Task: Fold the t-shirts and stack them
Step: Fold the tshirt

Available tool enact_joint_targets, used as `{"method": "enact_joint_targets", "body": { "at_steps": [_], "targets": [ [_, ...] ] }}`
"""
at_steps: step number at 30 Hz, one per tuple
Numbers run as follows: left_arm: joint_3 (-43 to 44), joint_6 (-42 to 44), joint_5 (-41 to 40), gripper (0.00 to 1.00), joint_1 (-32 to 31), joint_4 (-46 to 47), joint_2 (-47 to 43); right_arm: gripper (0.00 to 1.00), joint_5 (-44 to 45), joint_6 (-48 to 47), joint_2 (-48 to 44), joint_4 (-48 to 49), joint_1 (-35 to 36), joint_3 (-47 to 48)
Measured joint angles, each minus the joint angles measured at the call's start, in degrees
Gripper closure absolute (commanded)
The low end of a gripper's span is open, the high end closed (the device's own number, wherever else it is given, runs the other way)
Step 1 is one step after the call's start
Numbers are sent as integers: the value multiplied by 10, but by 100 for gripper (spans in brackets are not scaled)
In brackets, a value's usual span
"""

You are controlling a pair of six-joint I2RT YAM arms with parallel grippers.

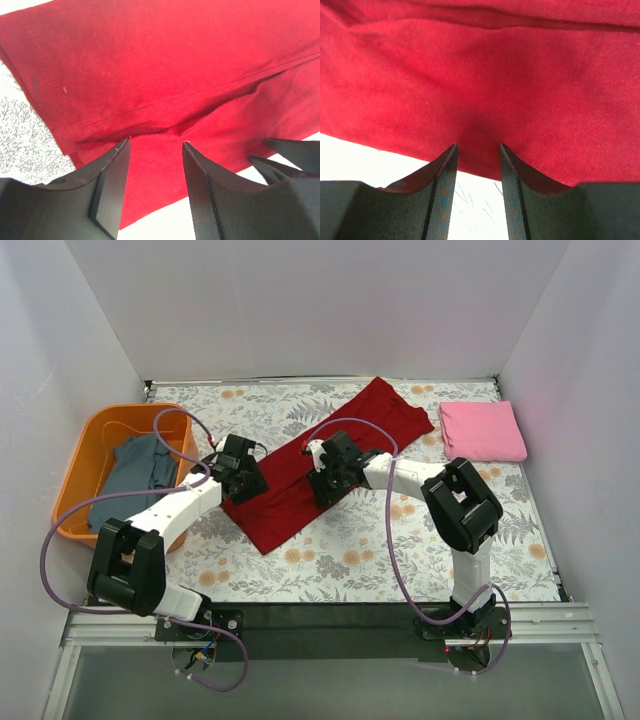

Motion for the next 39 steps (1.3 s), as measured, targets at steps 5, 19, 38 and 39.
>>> {"method": "enact_joint_targets", "body": {
  "at_steps": [5,19,38,39],
  "targets": [
    [-14,8,23,54,0,-4,-16,60,31,-44,-26,-38,2,-22],
    [38,15,80,60,-142,12,29,60,90,-41,-207,-139,-39,-132],
    [192,57,29,78,-238,19,258,53,67,97,-457,-36,-225,-320],
    [193,58,27,80,-238,17,260,53,65,98,-459,-36,-226,-322]
  ]
}}
